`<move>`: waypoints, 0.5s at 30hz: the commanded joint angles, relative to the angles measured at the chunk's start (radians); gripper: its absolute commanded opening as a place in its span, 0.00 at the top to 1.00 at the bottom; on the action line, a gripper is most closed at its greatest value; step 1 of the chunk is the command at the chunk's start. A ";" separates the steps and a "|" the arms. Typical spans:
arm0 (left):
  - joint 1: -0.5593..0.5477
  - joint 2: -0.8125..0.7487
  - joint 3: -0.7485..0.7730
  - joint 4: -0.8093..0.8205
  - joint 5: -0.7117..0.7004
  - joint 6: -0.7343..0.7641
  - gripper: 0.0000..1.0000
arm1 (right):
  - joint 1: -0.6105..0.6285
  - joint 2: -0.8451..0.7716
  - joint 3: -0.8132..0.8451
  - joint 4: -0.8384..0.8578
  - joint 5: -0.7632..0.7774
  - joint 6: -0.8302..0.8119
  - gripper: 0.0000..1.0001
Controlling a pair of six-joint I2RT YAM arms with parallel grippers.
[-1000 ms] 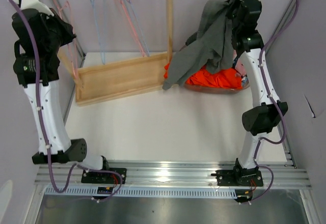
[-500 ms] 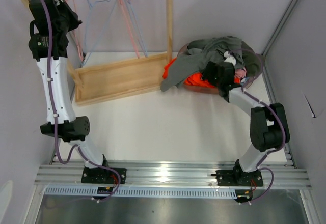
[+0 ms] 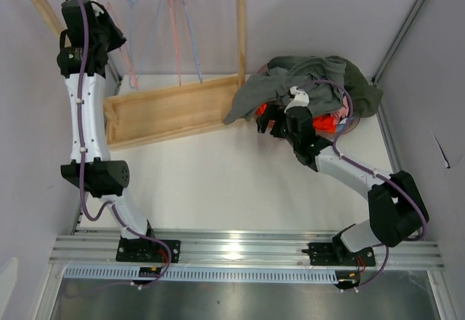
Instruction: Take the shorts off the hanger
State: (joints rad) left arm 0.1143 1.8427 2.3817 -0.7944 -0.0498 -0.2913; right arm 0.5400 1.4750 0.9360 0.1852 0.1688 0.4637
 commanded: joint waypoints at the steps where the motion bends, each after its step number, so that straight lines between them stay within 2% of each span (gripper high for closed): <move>1: 0.005 -0.069 -0.079 0.044 -0.012 0.004 0.63 | 0.041 -0.096 -0.006 -0.032 0.049 -0.002 0.00; 3: 0.004 -0.103 -0.111 0.050 -0.015 0.006 0.48 | 0.055 -0.136 -0.006 -0.062 0.064 -0.005 0.01; 5: 0.005 -0.121 -0.147 0.055 -0.015 0.006 0.44 | 0.060 -0.163 -0.009 -0.079 0.081 -0.005 0.01; 8: 0.005 -0.164 -0.174 0.052 -0.004 0.003 0.31 | 0.074 -0.215 -0.011 -0.128 0.103 -0.004 0.01; 15: 0.002 -0.261 -0.260 0.032 0.036 -0.014 0.21 | 0.101 -0.317 0.004 -0.245 0.165 -0.007 0.00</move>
State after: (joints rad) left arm 0.1143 1.6737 2.1464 -0.7872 -0.0433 -0.2913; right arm 0.6212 1.2144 0.9295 0.0032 0.2871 0.4587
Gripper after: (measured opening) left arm 0.778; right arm 0.993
